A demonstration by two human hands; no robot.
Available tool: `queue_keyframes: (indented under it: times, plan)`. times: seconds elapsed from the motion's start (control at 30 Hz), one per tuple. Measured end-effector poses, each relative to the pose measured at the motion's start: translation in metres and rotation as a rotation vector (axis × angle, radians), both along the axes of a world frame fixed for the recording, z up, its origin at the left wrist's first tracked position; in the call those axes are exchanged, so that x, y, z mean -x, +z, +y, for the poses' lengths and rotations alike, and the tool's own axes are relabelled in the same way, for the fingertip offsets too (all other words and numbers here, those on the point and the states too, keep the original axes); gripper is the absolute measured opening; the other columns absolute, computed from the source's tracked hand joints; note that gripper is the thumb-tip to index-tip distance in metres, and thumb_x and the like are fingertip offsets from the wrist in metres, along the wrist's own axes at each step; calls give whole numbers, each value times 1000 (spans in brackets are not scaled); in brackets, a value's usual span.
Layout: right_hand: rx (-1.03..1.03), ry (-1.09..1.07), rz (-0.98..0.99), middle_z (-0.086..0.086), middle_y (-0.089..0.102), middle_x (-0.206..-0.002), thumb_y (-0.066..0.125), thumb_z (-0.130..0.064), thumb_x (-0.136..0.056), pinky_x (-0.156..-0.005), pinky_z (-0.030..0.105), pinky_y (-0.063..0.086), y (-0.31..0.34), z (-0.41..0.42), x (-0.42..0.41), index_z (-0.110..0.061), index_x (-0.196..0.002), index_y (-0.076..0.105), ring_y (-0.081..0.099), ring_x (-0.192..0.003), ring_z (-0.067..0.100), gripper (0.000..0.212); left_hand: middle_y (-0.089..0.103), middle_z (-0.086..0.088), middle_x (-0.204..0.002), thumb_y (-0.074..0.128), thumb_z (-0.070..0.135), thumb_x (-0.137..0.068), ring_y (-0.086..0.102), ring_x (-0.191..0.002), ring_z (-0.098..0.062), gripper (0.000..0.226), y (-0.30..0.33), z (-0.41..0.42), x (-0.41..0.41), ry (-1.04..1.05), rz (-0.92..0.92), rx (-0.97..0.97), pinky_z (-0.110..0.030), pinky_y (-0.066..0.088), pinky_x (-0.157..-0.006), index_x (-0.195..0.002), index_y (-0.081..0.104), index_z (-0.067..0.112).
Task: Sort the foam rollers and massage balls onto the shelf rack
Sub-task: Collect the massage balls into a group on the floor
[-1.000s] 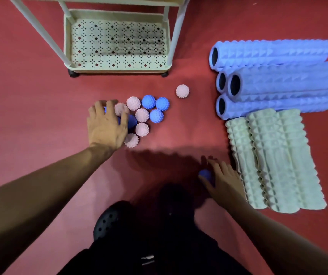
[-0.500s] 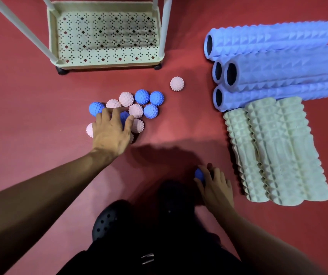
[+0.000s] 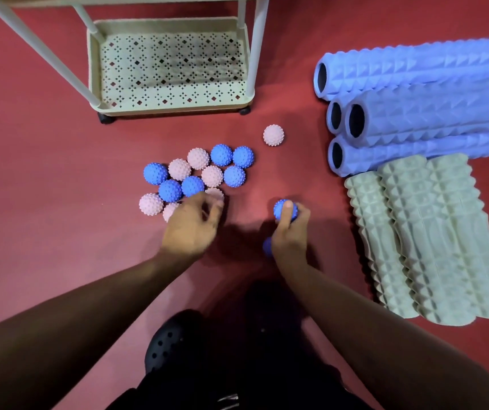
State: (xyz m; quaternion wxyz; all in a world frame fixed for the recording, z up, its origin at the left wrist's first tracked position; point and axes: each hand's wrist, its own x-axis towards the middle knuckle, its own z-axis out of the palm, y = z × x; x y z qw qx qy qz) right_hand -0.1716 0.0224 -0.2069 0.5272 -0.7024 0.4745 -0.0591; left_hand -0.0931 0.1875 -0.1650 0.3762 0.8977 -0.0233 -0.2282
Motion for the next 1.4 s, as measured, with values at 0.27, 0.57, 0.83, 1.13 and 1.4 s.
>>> queue_keyframes:
  times: [0.27, 0.57, 0.83, 1.13, 1.4]
  plan:
    - [-513, -171, -44, 7, 59, -92, 45, -38, -106, -63, 33, 54, -16, 37, -40, -24, -97, 44, 56, -69, 19, 17, 76, -18, -98, 82, 39, -80, 74, -85, -34, 37, -22, -23, 42, 371, 630, 424, -50, 60, -83, -101, 72, 10]
    - [-191, 161, 2, -3, 70, -91, 81, -27, -84, -82, 25, 51, -23, 23, -42, -4, -107, 66, 63, -78, 3, 36, 73, -20, -107, 67, 16, -95, 73, -88, -27, 13, -37, -20, 35, 842, 756, 633, -27, 62, -76, -96, 70, 3]
    - [-167, 294, 50, -2, 66, -104, 74, -18, -89, -92, 28, 53, -13, 23, -57, -12, -121, 64, 66, -94, 13, 35, 73, -20, -109, 63, 20, -98, 75, -88, -23, 25, -43, -21, 27, 918, 815, 706, -23, 61, -72, -109, 67, -2]
    - [-70, 403, 74, -1, 64, -107, 71, -20, -92, -72, 0, 41, -11, 9, -54, -12, -125, 62, 58, -78, -2, 36, 73, -16, -103, 64, 16, -98, 72, -82, -22, 20, -39, -21, 28, 885, 730, 623, -28, 61, -79, -107, 67, -2]
    - [346, 468, -26, -3, 61, -110, 70, -36, -89, -91, 40, 52, 6, -29, -73, -23, -112, 65, 63, -93, 18, 28, 73, -2, -78, 60, 64, -87, 69, -81, -27, 44, -23, -19, 28, 170, 321, -178, -35, 55, -76, -79, 66, 20]
